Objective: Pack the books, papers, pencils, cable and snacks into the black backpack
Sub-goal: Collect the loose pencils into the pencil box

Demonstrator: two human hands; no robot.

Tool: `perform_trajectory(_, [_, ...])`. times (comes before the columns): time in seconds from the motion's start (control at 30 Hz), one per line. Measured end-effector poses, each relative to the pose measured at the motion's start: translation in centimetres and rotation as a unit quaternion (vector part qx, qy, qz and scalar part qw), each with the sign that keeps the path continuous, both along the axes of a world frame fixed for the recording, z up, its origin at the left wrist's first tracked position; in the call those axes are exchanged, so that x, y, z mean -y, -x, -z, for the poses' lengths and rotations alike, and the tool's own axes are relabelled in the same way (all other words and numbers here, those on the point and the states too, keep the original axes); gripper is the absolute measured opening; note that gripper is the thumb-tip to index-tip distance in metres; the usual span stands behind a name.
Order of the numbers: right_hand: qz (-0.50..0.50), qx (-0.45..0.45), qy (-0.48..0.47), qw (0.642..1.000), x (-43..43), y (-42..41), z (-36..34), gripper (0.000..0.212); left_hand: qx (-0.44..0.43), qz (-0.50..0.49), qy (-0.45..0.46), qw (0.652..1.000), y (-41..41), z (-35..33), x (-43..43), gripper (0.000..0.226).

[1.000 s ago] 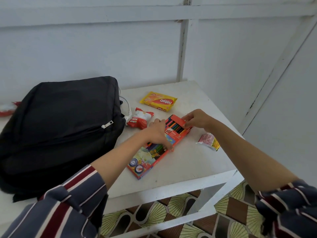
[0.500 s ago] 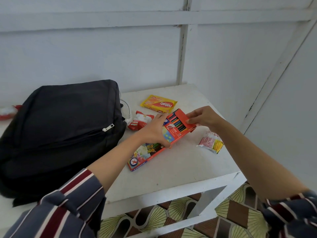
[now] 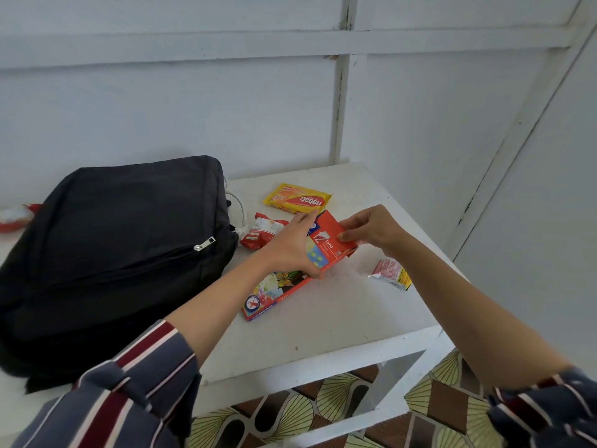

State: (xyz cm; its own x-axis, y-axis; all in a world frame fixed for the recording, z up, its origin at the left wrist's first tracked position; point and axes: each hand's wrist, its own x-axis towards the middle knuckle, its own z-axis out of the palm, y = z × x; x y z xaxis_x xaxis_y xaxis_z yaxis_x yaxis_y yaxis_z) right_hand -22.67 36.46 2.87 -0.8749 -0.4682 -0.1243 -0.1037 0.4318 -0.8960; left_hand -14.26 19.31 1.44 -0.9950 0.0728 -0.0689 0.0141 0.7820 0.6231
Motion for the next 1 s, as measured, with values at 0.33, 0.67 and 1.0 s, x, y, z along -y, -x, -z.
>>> perform_trajectory(0.33, [0.013, -0.031, 0.001, 0.999, 0.0, -0.4, 0.1, 0.029, -0.054, -0.012, 0.033, 0.998, -0.3, 0.0, -0.3, 0.116])
perform_trajectory(0.67, [-0.053, 0.068, 0.023, 0.996, 0.4, -1.0, -0.2, 0.027, -0.026, -0.021, -0.019, 0.999, 0.1, -0.6, -0.2, 0.114])
perform_trajectory(1.0, [-0.023, 0.210, 0.080, 0.974, 0.1, 0.2, 0.2, 0.028, -0.035, -0.001, -0.031, 0.999, 0.5, -0.7, 0.2, 0.106])
